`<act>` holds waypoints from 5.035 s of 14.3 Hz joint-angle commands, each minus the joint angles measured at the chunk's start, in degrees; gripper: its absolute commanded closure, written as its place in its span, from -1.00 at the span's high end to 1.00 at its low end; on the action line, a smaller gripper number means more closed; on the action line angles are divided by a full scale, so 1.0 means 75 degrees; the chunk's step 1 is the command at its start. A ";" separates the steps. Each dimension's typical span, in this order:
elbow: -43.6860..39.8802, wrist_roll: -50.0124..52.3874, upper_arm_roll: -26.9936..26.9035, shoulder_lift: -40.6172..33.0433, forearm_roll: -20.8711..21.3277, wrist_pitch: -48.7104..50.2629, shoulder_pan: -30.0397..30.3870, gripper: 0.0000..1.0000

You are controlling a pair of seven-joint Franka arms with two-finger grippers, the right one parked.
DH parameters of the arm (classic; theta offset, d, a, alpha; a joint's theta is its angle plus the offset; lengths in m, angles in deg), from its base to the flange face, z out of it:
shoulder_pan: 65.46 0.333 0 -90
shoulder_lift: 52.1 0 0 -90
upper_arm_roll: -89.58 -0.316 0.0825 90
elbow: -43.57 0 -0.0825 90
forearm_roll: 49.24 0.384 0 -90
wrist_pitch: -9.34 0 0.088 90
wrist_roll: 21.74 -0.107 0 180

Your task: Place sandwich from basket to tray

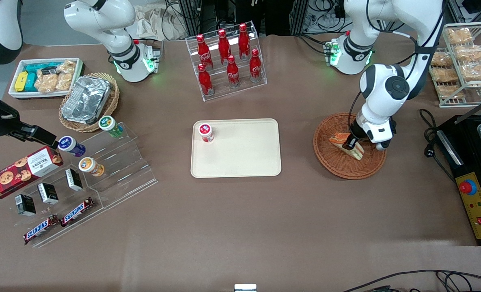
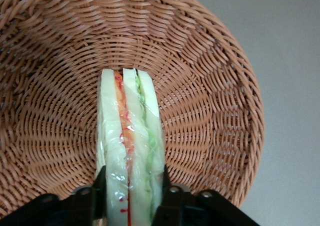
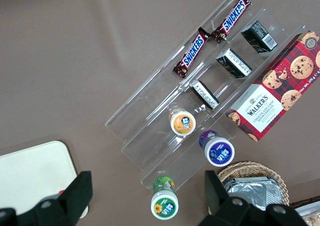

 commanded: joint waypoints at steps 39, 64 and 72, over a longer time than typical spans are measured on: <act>-0.6173 -0.4193 0.1162 0.0571 -0.0132 0.7133 -0.0774 -1.00; -0.5469 -0.3635 0.0988 0.3290 0.0794 0.3429 -0.2825 0.99; -0.5692 -0.4402 0.0413 0.1512 0.1357 0.5346 -0.1833 0.98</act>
